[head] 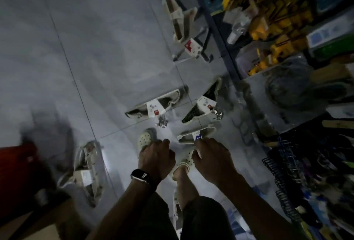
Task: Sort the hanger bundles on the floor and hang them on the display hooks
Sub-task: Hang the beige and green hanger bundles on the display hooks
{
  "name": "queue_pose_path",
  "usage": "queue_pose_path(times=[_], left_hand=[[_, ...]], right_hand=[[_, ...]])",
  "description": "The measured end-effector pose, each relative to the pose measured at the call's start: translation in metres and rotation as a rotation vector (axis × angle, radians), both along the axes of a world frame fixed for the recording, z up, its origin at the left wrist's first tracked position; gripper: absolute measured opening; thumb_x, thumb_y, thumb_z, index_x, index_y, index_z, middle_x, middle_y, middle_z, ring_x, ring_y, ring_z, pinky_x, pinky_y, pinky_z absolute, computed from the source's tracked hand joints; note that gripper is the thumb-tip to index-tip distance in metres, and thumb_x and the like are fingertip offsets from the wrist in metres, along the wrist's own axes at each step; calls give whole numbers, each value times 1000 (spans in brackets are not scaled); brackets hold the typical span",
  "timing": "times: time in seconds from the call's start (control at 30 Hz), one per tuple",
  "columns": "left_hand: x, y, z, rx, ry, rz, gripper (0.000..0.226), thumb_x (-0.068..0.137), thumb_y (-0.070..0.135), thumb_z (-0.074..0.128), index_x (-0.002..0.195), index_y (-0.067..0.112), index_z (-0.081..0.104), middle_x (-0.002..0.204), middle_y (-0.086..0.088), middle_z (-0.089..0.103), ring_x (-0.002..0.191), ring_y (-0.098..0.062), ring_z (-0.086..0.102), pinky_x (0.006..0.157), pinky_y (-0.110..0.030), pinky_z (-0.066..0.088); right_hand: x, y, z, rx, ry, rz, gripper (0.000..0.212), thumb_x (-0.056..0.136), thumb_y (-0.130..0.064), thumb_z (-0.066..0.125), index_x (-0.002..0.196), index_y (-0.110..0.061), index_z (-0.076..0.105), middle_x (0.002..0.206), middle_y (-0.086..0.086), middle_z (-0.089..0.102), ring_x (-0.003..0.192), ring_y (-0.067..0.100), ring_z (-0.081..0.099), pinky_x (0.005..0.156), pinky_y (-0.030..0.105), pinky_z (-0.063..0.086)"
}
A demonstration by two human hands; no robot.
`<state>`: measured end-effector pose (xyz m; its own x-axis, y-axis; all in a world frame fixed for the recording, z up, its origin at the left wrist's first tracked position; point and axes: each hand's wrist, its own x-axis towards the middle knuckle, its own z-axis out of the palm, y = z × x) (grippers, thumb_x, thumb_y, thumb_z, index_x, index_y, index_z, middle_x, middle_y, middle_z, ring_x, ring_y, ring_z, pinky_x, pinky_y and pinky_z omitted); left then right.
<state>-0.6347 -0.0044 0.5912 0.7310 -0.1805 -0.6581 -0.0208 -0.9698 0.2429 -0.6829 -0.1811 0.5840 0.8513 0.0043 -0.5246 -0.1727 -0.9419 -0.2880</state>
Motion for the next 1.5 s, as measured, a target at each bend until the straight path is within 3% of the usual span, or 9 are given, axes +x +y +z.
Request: queue_pose_path(times=[0.2,0.3,0.43,0.63,0.83,0.93,1.03,1.17,1.5], left_hand=[[27,33,-127,110,33,12,31,93,42,53,116,23,60,104,-2,70,95,-25,69,76,-32,49],[55,62,-204,92,35,8,40,90,45,58,123,22,55,113,-3,66,103,-26,65,85,-35,51],[103,106,-312,48,-10,-61,76,84,43,64,150,20,35,134,-8,54,117,-31,57,90,-43,51],[171,134,-456,73,9,-129,119,67,33,85,161,22,13,147,-12,41,131,-36,46,92,-51,53],[191,117,-564,176,92,-358,146,65,41,90,158,37,-23,167,-18,3,152,-43,15,120,-61,26],[189,110,-590,211,104,-434,157,57,60,90,148,40,-36,168,-20,-12,152,-50,2,118,-72,11],[187,115,-597,162,-23,-450,147,50,60,86,152,44,-19,154,-19,15,137,-45,27,106,-68,34],[193,131,-583,103,-130,-414,139,40,53,83,152,49,0,137,-18,29,122,-40,36,98,-63,37],[236,180,-517,-43,-149,-162,127,42,80,62,156,51,14,142,-18,29,124,-40,34,101,-59,33]], right_hand=[[32,39,-127,-15,31,131,43,87,-31,48,118,-10,71,111,12,70,96,34,70,77,46,61],[60,61,-197,-36,63,153,41,77,-22,74,115,-6,72,108,17,71,91,37,70,74,46,61],[96,91,-285,-32,117,206,46,90,-26,67,133,-11,62,124,14,66,111,34,64,91,44,53],[131,128,-398,-45,157,210,44,90,-27,63,132,-12,61,122,13,65,110,35,62,89,43,51],[133,145,-471,13,151,158,47,101,-36,56,143,-16,49,133,10,60,114,24,61,90,36,50],[122,145,-490,51,119,66,49,98,-35,60,142,-16,50,131,10,63,111,24,62,88,36,50],[113,142,-496,66,122,-2,49,98,-34,61,142,-16,51,129,10,64,109,24,62,87,34,49],[106,139,-489,68,99,-159,48,95,-26,65,141,-16,53,128,9,64,113,24,60,90,36,50],[172,197,-483,197,55,-1314,27,93,-13,67,119,-10,68,97,5,71,84,17,65,64,18,42]])
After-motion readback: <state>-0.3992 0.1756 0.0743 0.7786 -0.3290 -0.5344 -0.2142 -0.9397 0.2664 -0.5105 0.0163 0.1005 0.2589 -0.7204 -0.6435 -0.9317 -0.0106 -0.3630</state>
